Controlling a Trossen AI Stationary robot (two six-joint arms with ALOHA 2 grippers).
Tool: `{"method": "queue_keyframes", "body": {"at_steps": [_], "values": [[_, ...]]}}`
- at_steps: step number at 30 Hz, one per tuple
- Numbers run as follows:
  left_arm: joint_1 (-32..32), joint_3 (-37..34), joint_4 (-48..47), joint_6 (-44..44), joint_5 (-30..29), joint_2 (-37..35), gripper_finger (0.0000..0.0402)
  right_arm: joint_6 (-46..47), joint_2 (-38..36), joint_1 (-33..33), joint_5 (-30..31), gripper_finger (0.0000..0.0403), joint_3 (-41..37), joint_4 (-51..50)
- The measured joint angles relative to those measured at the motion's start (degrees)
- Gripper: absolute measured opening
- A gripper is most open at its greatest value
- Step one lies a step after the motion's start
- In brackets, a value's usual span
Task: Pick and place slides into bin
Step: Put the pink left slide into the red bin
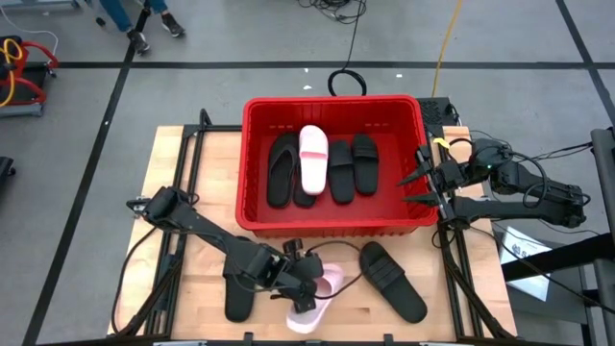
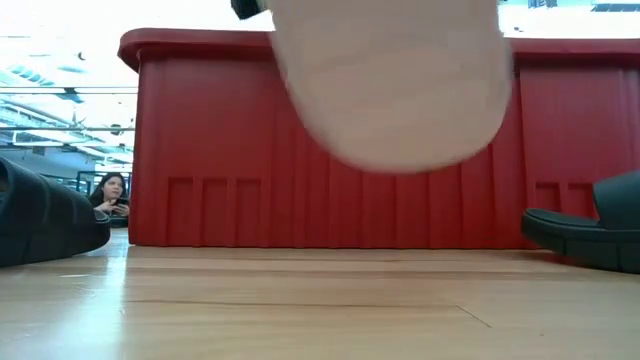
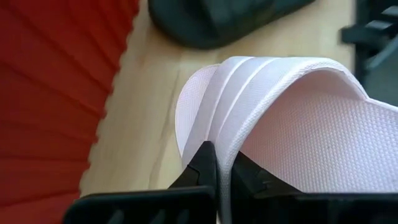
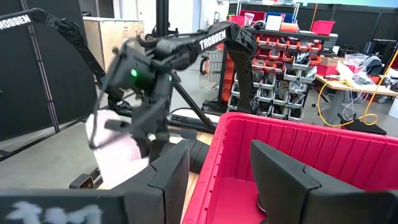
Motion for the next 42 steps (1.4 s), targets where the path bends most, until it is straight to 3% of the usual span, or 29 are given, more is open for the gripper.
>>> {"method": "queue_keyframes", "body": {"at_steps": [8, 19, 22, 28, 32, 36, 39, 42], "values": [[-1.61, 9.74, -8.47, 4.8, -0.42, 0.04, 0.0002, 0.02, -0.02, 0.02, 0.0, 0.016, 0.0, 0.0], [-1.04, 23.23, -16.83, 10.25, -8.23, 0.04, 0.0001, 0.04, -0.02, 0.01, 0.0, 0.016, 0.0, 0.0], [-0.36, 28.03, -18.92, 12.76, -11.3, 0.04, 0.0001, -0.02, -0.02, 0.02, 0.0, 0.016, 0.0, 0.0], [1.18, 36.14, -25.97, 16.99, -23.0, -0.03, 0.0001, -1.87, -0.04, 0.0, 0.01, 0.016, 0.0, 0.44], [3.84, 35.43, -30.37, 16.15, -30.48, -2.72, 0.0, -5.52, -0.04, 0.02, 0.61, 0.016, -0.02, 0.43], [7.64, 35.43, -35.06, 13.63, -35.73, -4.14, 0.0, -8.19, -0.02, 0.0, 6.33, 0.016, -0.02, 0.42], [11.64, 35.43, -38.18, 13.17, -37.43, -4.35, 0.0, -10.66, 0.0, -0.02, 10.53, 0.016, -0.02, 0.39], [16.2, 35.34, -42.28, 12.41, -36.64, -4.21, 0.0, -13.21, 0.0, -0.02, 10.8, 0.016, -0.02, 0.42]]}}
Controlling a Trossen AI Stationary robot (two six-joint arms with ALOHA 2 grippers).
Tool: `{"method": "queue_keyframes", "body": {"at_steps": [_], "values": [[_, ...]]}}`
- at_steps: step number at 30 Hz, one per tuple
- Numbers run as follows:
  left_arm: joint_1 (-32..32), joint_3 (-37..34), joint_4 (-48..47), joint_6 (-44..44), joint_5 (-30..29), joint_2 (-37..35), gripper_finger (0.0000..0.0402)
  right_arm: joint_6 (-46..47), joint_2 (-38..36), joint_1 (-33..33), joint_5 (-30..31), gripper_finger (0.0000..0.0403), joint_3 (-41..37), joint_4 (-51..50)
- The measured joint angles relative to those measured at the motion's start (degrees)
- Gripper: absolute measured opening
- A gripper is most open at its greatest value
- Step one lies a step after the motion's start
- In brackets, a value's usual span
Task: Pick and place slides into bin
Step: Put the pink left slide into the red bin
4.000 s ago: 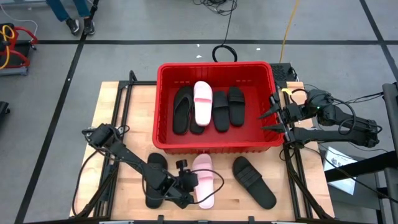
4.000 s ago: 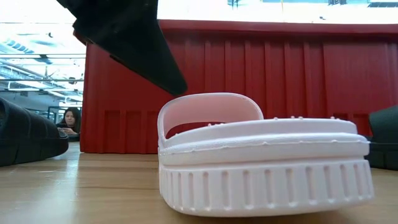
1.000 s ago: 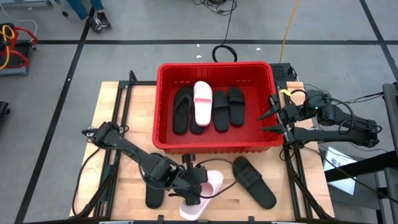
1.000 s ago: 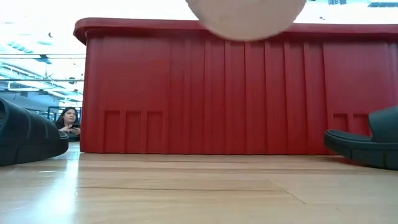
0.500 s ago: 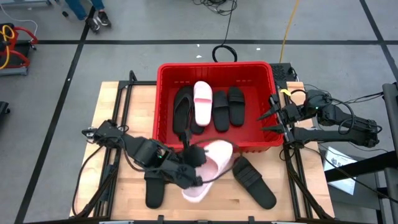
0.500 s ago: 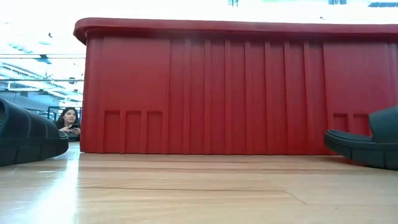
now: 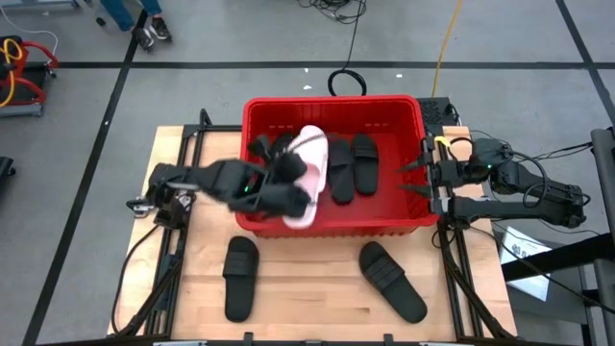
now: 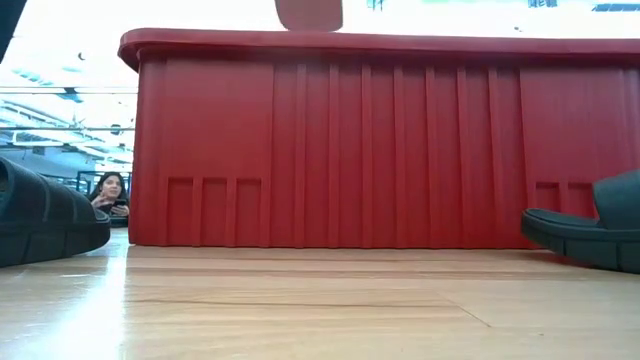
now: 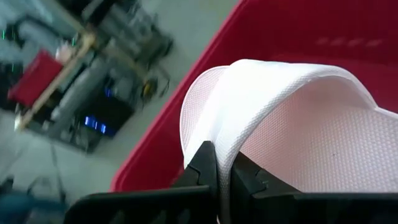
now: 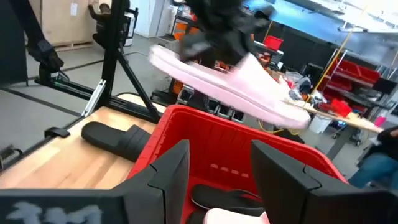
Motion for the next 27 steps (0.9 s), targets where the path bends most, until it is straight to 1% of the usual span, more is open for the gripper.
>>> {"method": "queue_keyframes", "body": {"at_steps": [5, 10, 14, 19, 24, 27], "values": [[7.05, -0.06, -4.62, -3.17, 3.79, 1.03, 0.0, -1.25, 0.0, 0.0, -0.01, 0.016, 0.0, -0.02], [10.54, -2.58, -4.62, -2.08, 4.33, 0.75, 0.0, -1.42, 0.0, 0.0, -0.01, 0.016, 0.0, -0.05], [11.49, -7.68, -4.52, -2.0, 7.14, 0.91, 0.0, -1.42, 0.0, 0.0, -0.03, 0.016, 0.0, -0.13], [11.46, -17.24, -4.57, -3.21, 7.3, 0.91, 0.0, -0.84, 0.0, 0.0, -0.01, 0.016, 0.0, -0.13], [12.08, -25.22, -4.54, -2.29, 6.01, 0.87, 0.0, -0.41, 0.1, 0.0, -0.03, 0.016, 0.0, -0.06], [13.1, -29.35, -3.9, -1.8, 2.84, 0.89, 0.0, -0.39, 0.1, 0.0, -0.03, 0.016, 0.0, -0.07]]}}
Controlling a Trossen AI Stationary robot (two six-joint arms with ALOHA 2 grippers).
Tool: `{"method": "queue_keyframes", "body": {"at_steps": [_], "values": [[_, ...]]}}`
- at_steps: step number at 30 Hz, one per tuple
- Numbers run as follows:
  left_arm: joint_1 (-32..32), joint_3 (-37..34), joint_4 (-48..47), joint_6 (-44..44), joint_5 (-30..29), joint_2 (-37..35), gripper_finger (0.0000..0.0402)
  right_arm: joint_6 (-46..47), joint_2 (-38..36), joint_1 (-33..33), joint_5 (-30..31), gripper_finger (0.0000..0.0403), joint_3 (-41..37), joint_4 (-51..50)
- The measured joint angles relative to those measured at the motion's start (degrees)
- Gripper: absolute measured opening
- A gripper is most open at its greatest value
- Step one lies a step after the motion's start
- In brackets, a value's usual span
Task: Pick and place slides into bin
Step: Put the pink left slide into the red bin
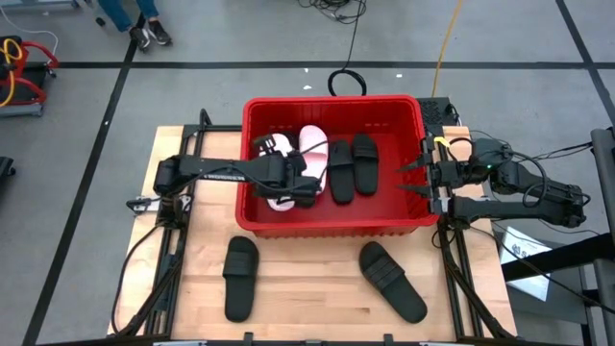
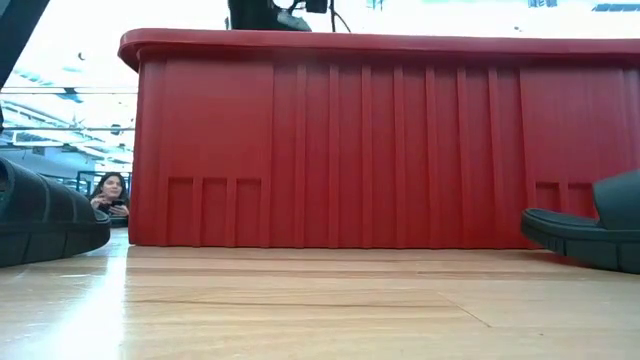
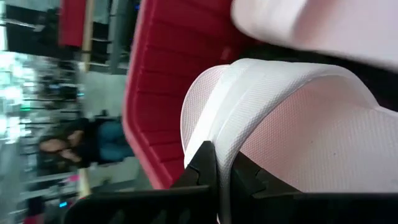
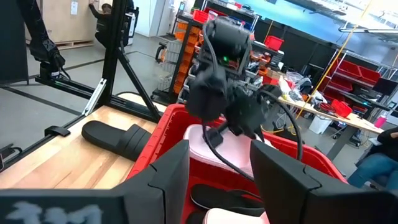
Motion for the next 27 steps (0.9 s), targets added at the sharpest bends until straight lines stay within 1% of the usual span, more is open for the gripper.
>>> {"method": "queue_keyframes", "body": {"at_steps": [2, 5, 10, 14, 18, 27], "values": [[1.13, -1.98, 0.81, 0.0, -1.66, -0.02, 0.0, 0.0, -0.02, 0.0, 0.0, 0.016, 0.0, 0.02], [3.2, -4.27, 3.92, 1.88, -2.38, -0.02, 0.0, 0.03, 0.01, 0.02, 0.76, 0.016, 0.0, 0.02], [6.07, -7.71, 14.58, 11.13, -2.07, -0.02, 0.0, 0.06, 0.01, 0.02, 4.64, 0.016, 0.0, 0.05], [7.47, -9.91, 20.92, 18.77, -0.88, -0.02, 0.0, 0.07, -0.02, 0.02, 4.57, 0.016, 0.0, 0.06], [8.83, -12.97, 26.93, 23.56, 1.77, -0.02, 0.0, 1.18, -0.01, 0.02, 4.57, 0.016, 0.0, 0.04], [9.35, -13.84, 33.01, 29.19, 1.65, -0.02, 0.0, 1.64, -0.02, 0.02, 4.55, 0.016, 0.0, 0.04]]}}
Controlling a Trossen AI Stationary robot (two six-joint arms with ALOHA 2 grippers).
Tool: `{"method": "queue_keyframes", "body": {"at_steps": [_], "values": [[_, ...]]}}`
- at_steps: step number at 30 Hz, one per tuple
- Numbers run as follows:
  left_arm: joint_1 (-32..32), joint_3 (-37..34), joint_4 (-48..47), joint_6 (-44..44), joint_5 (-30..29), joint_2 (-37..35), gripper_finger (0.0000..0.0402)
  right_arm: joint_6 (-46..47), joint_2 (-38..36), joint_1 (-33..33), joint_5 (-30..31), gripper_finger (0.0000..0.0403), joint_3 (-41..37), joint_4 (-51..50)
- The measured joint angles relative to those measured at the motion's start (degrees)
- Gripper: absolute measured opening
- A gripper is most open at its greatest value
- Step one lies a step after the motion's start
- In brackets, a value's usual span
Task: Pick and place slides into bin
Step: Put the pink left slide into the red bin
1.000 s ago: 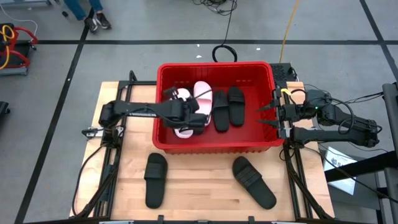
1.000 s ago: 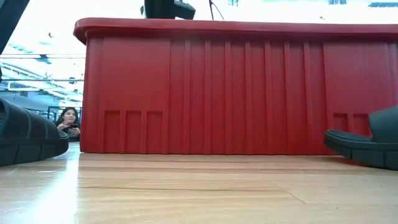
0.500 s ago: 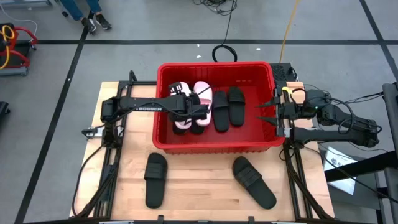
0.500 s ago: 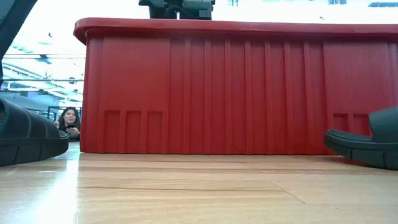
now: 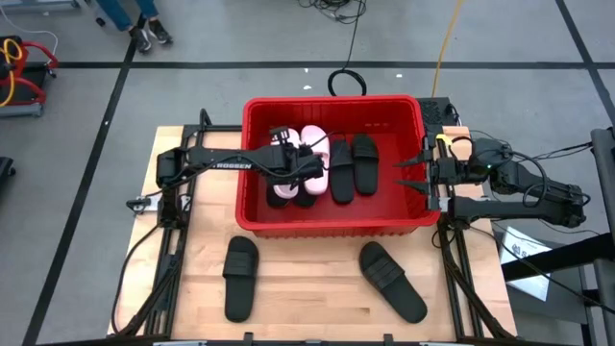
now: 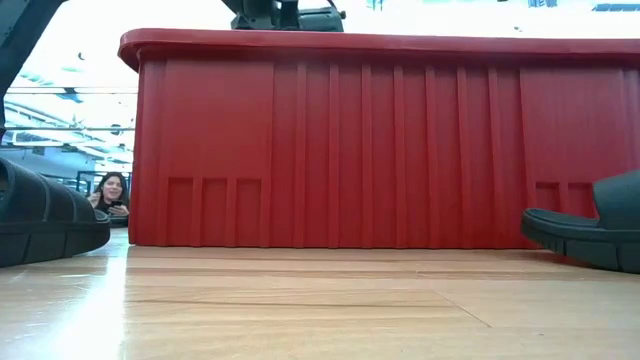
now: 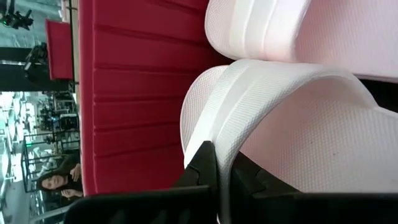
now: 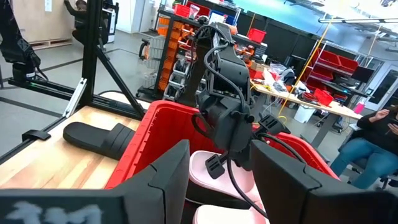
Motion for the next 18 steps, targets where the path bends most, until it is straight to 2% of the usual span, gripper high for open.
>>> {"method": "queue_keyframes", "body": {"at_steps": [7, 13, 18], "values": [[0.93, 0.0, 0.3, 0.49, 3.43, -0.02, 0.0001, -0.04, 0.0, 0.0, 0.0, 0.016, 0.0, 0.0], [1.94, 0.0, 0.36, 0.49, 3.98, -0.02, 0.0002, -0.04, 0.0, 0.0, 0.0, 0.016, 0.0, 0.0], [2.76, 0.0, 0.36, 0.48, 7.73, -0.04, 0.0002, -0.04, 0.0, 0.0, 0.0, 0.016, 0.0, 0.0]]}}
